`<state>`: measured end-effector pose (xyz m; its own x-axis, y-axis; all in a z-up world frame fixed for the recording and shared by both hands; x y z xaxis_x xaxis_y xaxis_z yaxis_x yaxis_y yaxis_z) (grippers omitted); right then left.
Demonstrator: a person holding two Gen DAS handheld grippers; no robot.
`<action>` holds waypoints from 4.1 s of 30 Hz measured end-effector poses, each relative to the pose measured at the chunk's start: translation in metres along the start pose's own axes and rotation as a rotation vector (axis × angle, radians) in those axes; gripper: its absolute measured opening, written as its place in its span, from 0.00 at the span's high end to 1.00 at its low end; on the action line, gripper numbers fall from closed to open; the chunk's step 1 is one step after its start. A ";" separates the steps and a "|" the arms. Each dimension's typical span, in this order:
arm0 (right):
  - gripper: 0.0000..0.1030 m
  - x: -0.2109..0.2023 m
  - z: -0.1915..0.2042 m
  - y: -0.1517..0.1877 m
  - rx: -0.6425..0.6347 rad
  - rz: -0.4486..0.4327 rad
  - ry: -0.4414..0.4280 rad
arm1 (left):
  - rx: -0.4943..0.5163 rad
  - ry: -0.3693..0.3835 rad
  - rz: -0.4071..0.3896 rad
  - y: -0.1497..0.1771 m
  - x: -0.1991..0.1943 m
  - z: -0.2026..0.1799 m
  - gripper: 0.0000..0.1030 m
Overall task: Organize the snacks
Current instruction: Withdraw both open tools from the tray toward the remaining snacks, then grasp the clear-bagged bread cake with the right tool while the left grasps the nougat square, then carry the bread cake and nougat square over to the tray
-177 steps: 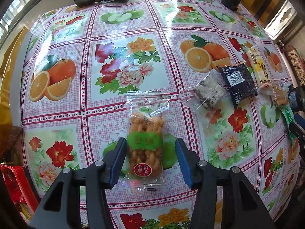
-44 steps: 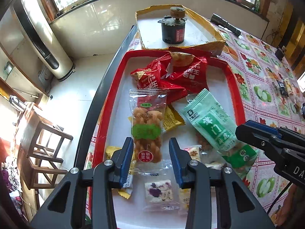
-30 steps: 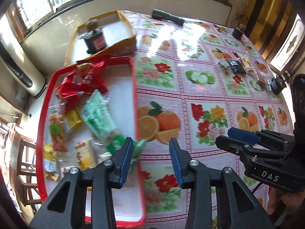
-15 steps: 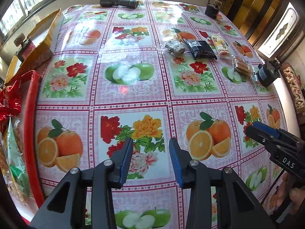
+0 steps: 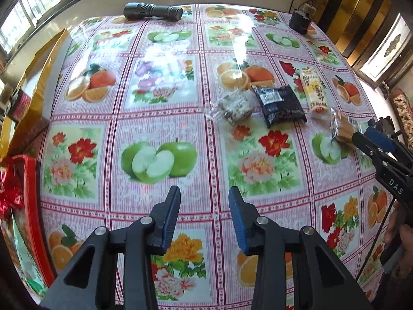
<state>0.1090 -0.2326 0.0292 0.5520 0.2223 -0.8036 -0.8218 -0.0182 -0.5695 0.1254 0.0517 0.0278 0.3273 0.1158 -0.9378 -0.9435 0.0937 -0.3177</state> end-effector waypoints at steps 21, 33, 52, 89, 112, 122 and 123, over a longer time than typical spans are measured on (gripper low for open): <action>0.24 0.054 0.020 -0.011 -0.312 0.240 -0.050 | -0.082 0.136 0.087 -0.090 0.054 -0.026 0.62; 0.18 0.063 0.021 -0.012 -0.328 0.253 -0.036 | -0.061 0.139 0.096 -0.093 0.064 -0.040 0.53; 0.63 0.046 0.032 0.001 -0.228 0.181 -0.054 | -0.012 0.077 0.109 -0.051 0.046 -0.010 0.68; 0.69 -0.039 0.143 0.142 -0.066 0.181 -0.198 | 0.116 0.163 0.120 0.161 -0.022 0.067 0.68; 0.59 -0.006 0.167 0.132 -0.231 0.238 -0.083 | 0.108 0.157 0.003 0.169 -0.016 0.086 0.68; 0.62 -0.026 0.174 0.143 -0.161 0.215 -0.147 | 0.135 0.187 -0.014 0.188 -0.035 0.067 0.68; 0.62 -0.029 0.176 0.145 -0.159 0.211 -0.153 | 0.142 0.189 -0.021 0.191 -0.037 0.065 0.68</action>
<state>-0.0508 -0.0706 0.0008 0.3341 0.3411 -0.8787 -0.8771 -0.2289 -0.4223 -0.0633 0.1297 0.0112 0.3185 -0.0736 -0.9451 -0.9156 0.2342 -0.3268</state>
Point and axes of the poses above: each gripper's, at about its wrist camera, not at the fingertips, and x roughly the way its jaws point, z to its left, y to its underside, the point moved 5 cm from there along x, roughly the way its jaws point, and after that the axes turned 8 degrees about -y, right-handed, at the moved point
